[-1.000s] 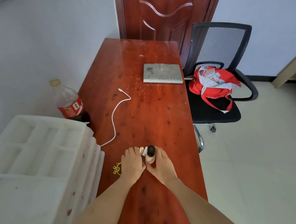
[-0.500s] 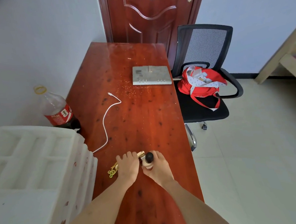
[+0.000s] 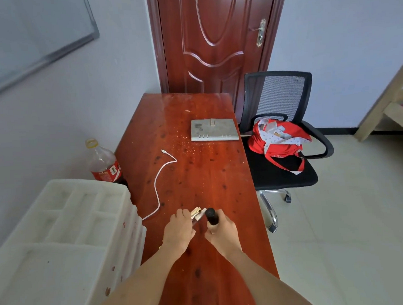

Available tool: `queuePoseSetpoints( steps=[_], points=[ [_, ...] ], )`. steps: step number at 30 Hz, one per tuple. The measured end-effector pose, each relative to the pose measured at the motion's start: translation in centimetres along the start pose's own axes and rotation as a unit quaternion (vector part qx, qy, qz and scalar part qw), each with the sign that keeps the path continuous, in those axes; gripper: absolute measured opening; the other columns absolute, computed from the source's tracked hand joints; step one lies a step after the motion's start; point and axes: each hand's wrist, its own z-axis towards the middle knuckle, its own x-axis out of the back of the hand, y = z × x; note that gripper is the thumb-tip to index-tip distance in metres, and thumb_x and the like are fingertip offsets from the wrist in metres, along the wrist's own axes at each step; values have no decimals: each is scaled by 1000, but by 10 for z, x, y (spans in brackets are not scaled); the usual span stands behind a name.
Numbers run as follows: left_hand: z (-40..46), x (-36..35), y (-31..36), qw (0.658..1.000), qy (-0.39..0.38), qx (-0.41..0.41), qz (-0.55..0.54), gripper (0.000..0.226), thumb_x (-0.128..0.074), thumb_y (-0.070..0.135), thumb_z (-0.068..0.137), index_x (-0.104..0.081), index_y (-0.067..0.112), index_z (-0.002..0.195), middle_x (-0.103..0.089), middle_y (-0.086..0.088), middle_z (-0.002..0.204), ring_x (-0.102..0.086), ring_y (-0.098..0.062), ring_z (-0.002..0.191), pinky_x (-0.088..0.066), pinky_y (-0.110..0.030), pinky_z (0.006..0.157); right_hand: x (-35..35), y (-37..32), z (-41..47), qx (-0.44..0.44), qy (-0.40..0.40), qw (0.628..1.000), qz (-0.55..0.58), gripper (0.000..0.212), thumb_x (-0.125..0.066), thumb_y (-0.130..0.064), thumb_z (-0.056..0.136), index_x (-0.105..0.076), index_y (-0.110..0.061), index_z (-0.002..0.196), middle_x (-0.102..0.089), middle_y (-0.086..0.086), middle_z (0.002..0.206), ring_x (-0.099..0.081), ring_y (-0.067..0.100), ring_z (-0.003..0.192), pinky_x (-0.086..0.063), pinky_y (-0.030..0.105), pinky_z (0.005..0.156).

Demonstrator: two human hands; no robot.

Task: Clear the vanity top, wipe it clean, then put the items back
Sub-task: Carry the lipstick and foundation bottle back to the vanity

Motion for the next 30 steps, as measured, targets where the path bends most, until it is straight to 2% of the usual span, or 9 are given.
queuePoseSetpoints(
  steps=[3, 6, 8, 11, 13, 15, 19, 24, 30],
  points=[
    [-6, 17, 4, 1000, 21, 21, -6, 37, -57, 31, 89, -42, 14, 119, -52, -3, 114, -55, -13, 101, -46, -19, 82, 11, -9, 2, 15, 6, 1000, 8, 30, -68, -8, 74, -48, -23, 91, -58, -7, 85, -57, 9, 76, -47, 16, 67],
    [-16, 34, 11, 997, 30, 61, -24, 33, -58, 27, 88, -43, 14, 113, -57, -3, 110, -58, -14, 96, -47, -20, 79, 22, -16, 3, 42, 3, 999, 13, 30, -67, -5, 71, -48, -21, 88, -58, -5, 84, -57, 12, 77, -51, 24, 69],
    [-26, 43, 18, 995, 32, 89, -38, 27, -57, 25, 88, -43, 14, 110, -60, -3, 106, -60, -15, 90, -47, -21, 73, 29, -21, 3, 66, -11, 998, 21, 29, -67, -5, 69, -48, -20, 86, -58, -4, 82, -56, 13, 75, -51, 27, 68],
    [-45, 56, 29, 988, 60, 137, -38, 26, -53, 25, 89, -42, 14, 110, -61, -3, 104, -61, -14, 81, -40, -20, 62, 37, -31, 0, 107, -39, 992, 57, 25, -65, -4, 70, -47, -17, 81, -58, -2, 77, -55, 14, 69, -44, 21, 59],
    [-63, 65, 37, 980, 91, 177, -30, 28, -52, 26, 89, -41, 13, 111, -60, -3, 106, -62, -17, 86, -41, -23, 63, 40, -40, -7, 136, -58, 985, 85, 25, -66, -7, 72, -46, -20, 76, -58, -2, 73, -54, 12, 65, -40, 18, 55],
    [-88, 74, 43, 969, 113, 221, -11, 30, -51, 27, 89, -41, 12, 113, -58, -3, 108, -61, -21, 93, -44, -28, 69, 43, -51, -18, 172, -76, 978, 93, 28, -68, -10, 72, -44, -22, 71, -57, -3, 68, -53, 13, 63, -37, 22, 55],
    [-150, 91, 47, 937, 158, 310, 17, 29, -49, 27, 89, -42, 13, 114, -61, -5, 107, -60, -24, 94, -44, -31, 70, 44, -77, -57, 230, -118, 962, 90, 27, -70, -13, 71, -44, -23, 71, -58, -2, 69, -57, 18, 68, -42, 31, 59],
    [-261, 105, 44, 887, 173, 427, 37, 24, -45, 21, 89, -41, 11, 111, -63, -4, 101, -61, -27, 87, -39, -30, 63, 31, -115, -134, 335, -210, 915, 80, 22, -66, -9, 71, -47, -18, 77, -55, -2, 69, -52, 17, 66, -35, 25, 54],
    [-434, 111, 46, 790, 193, 580, 51, 23, -43, 22, 89, -39, 10, 109, -63, -5, 100, -61, -28, 83, -34, -29, 58, -7, -165, -275, 415, -306, 851, 99, 16, -60, -12, 71, -46, -13, 76, -52, -1, 63, -50, 23, 61, -37, 30, 53]
  ],
)
